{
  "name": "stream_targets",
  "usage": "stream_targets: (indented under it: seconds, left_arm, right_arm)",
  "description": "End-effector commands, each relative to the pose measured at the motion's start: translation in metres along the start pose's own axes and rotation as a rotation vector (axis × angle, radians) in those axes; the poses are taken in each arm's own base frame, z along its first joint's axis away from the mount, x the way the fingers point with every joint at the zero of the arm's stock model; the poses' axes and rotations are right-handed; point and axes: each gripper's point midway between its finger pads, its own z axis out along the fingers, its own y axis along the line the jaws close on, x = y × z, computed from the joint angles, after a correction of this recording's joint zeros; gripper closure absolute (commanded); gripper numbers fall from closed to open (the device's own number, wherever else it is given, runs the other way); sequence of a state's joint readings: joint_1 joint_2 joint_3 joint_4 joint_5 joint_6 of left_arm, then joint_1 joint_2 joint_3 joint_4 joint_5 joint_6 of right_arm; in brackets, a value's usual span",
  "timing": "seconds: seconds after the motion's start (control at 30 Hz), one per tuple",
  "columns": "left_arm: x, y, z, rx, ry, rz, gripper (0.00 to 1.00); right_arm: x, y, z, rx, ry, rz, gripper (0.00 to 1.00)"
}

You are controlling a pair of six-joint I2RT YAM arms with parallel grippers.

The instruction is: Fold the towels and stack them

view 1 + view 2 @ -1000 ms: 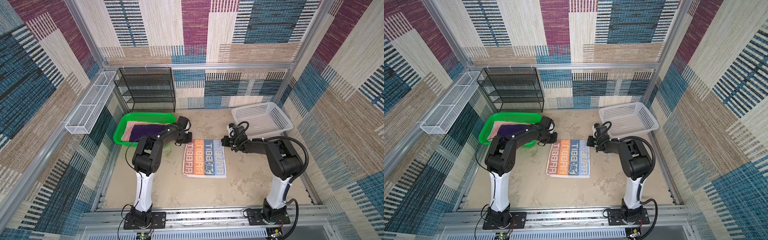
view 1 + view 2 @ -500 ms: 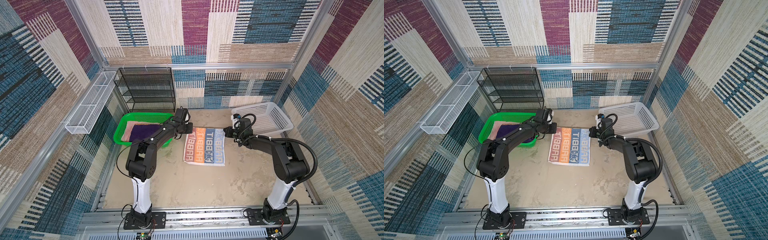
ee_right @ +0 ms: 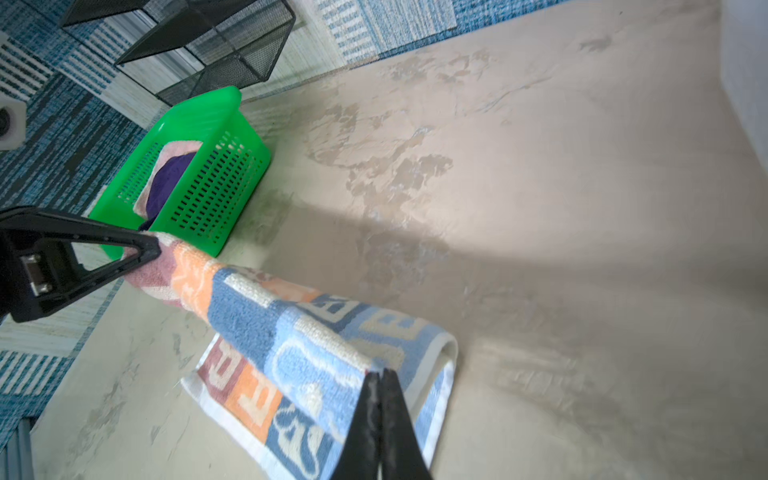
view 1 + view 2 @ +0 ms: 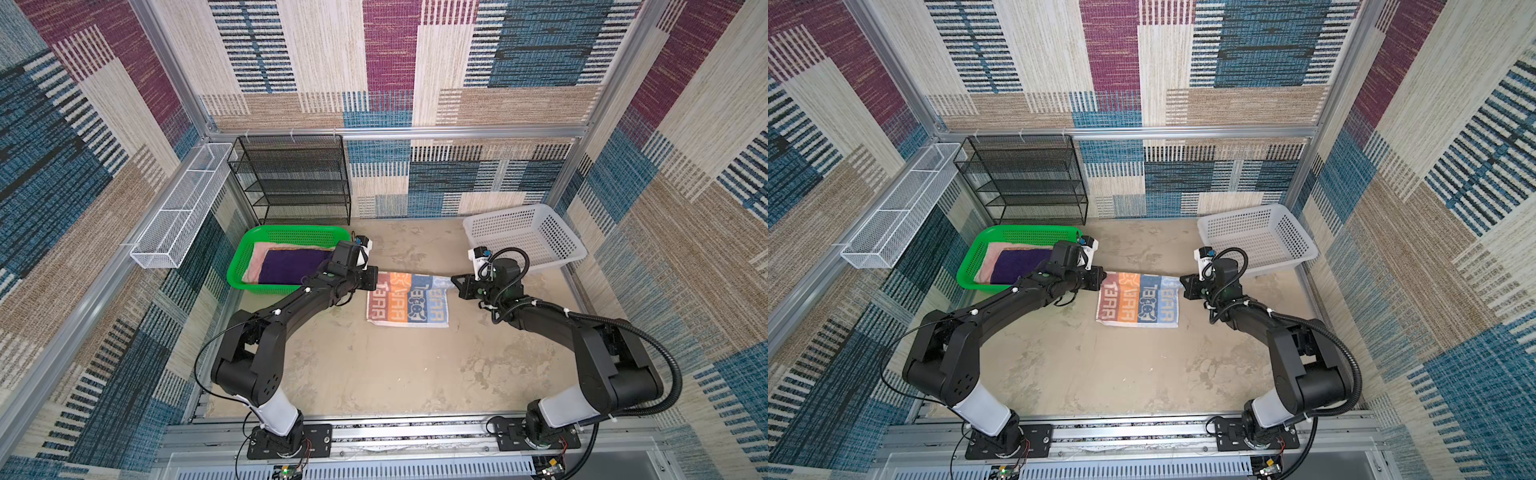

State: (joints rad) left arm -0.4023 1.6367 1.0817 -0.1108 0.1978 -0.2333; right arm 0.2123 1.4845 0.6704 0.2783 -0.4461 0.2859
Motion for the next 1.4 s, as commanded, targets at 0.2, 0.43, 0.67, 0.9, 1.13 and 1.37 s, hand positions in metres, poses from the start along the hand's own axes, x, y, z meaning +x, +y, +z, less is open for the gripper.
stream_targets:
  seconds: [0.2,0.43,0.67,0.9,1.13,1.37]
  left_arm:
    - [0.049,-0.006,-0.005,0.020,0.059,-0.031,1.00]
    - [0.084,-0.006,0.000,0.002,0.070,-0.031,0.89]
    - [0.095,-0.009,-0.009,0.021,0.061,-0.013,0.29]
    - [0.091,-0.014,-0.028,0.043,0.020,-0.010,0.00]
    - [0.095,-0.013,-0.020,0.042,0.054,-0.065,0.00]
    - [0.100,0.005,-0.005,-0.011,0.089,-0.140,0.00]
  right_arm:
    - [0.060,0.015,-0.021,-0.065,0.100,0.033,1.00]
    - [0.099,0.008,-0.018,-0.044,0.183,0.078,1.00]
    - [0.110,0.001,-0.019,-0.012,0.220,0.095,0.71]
    - [0.067,0.010,-0.039,0.043,0.106,0.045,0.56]
    - [0.036,0.038,-0.044,-0.024,0.046,0.010,0.53]
    - [0.046,0.051,-0.022,-0.071,0.085,0.019,0.53]
